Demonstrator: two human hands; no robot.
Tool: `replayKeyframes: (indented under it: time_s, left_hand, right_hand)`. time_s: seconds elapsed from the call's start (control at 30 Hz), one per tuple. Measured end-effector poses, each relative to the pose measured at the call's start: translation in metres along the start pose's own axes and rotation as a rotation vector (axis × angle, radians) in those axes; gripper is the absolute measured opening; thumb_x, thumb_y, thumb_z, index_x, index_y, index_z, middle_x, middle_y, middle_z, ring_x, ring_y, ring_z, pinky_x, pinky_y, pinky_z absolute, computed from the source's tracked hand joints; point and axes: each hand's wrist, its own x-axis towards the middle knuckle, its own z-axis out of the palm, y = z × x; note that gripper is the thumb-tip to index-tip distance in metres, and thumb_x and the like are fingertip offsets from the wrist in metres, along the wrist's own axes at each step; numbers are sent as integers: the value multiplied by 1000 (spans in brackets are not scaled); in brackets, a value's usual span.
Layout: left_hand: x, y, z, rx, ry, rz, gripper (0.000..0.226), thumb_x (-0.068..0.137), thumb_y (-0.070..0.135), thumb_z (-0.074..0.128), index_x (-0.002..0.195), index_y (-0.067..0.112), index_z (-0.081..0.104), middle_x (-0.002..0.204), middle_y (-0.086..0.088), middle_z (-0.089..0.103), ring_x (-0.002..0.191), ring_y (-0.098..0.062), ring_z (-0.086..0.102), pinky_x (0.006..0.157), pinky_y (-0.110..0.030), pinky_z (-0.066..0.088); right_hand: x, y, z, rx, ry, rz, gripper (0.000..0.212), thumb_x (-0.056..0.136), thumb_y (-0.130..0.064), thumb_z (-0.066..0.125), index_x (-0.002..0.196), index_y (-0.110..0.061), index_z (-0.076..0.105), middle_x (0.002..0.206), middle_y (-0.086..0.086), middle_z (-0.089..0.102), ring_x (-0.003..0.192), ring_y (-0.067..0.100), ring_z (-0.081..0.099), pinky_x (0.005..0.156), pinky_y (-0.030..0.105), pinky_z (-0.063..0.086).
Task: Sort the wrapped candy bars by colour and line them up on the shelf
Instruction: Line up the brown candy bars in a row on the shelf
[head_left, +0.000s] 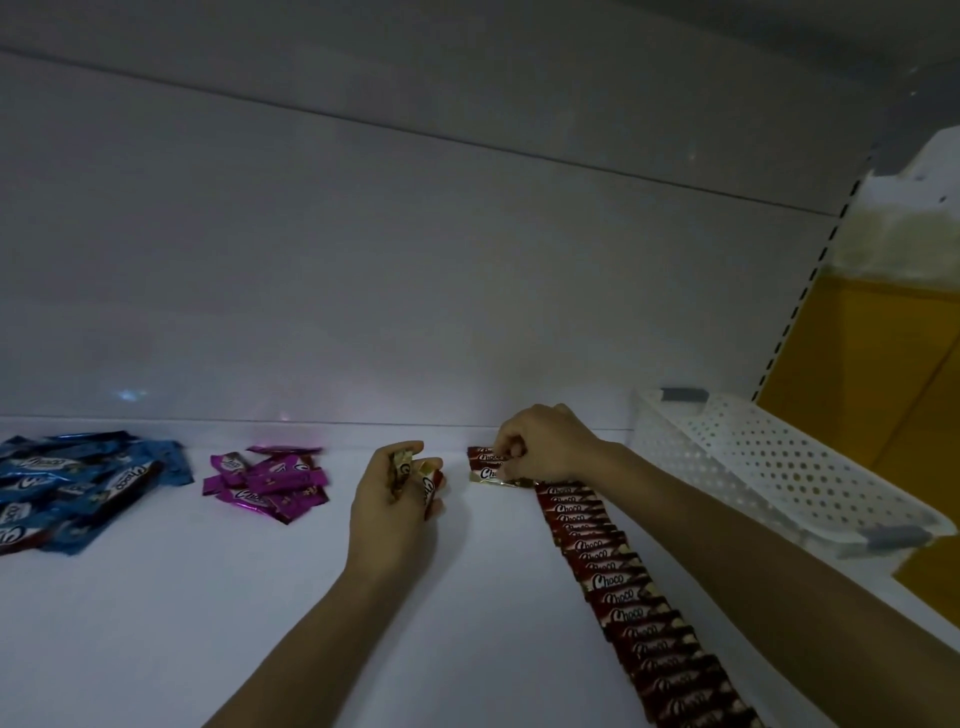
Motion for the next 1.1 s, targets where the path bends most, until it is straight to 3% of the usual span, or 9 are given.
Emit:
replayKeyframes:
  time_s: [0.47,0.73,0.9,1.0,1.1]
  left_hand:
    - [0,0,1,7,-10,-7,30,97,-1,47,101,27,57,97,-1,69,89,-12,66,67,-20,54]
    - [0,-1,0,17,-12,-5,29,97,-1,48,102,26,58,93,4,69,85,-8,67,62,-17,54]
    - [1,-1,-1,18,12,-24,23,96,6,52,109,24,56,96,1,67,89,-13,65,72,-23,53]
    - [0,-2,-3,107,-1,-22,30,95,5,53,113,29,51,103,8,63,96,-16,63,83,-33,52]
    - [-1,0,-2,77,-12,-32,34,93,0,55,116,25,51,99,5,67,91,-16,66,69,-25,52]
  right_hand:
    - [-5,3,10,-226,86,-85,27,85,-37,64,107,-24,70,100,-2,61,102,18,49,84,31,26]
    - [-8,4,10,-211,57,-72,27,86,-37,63,110,-25,70,98,-3,60,101,18,48,84,32,25]
    - [-11,2,11,-152,68,-55,24,86,-34,63,108,-26,70,98,-3,62,101,18,49,85,31,26]
    - [-12,3,12,-136,67,-45,25,87,-33,63,109,-25,70,103,-1,64,103,19,49,85,31,26]
    - [-14,1,11,-160,64,-42,28,87,-35,62,112,-23,69,104,0,63,103,19,49,90,33,30]
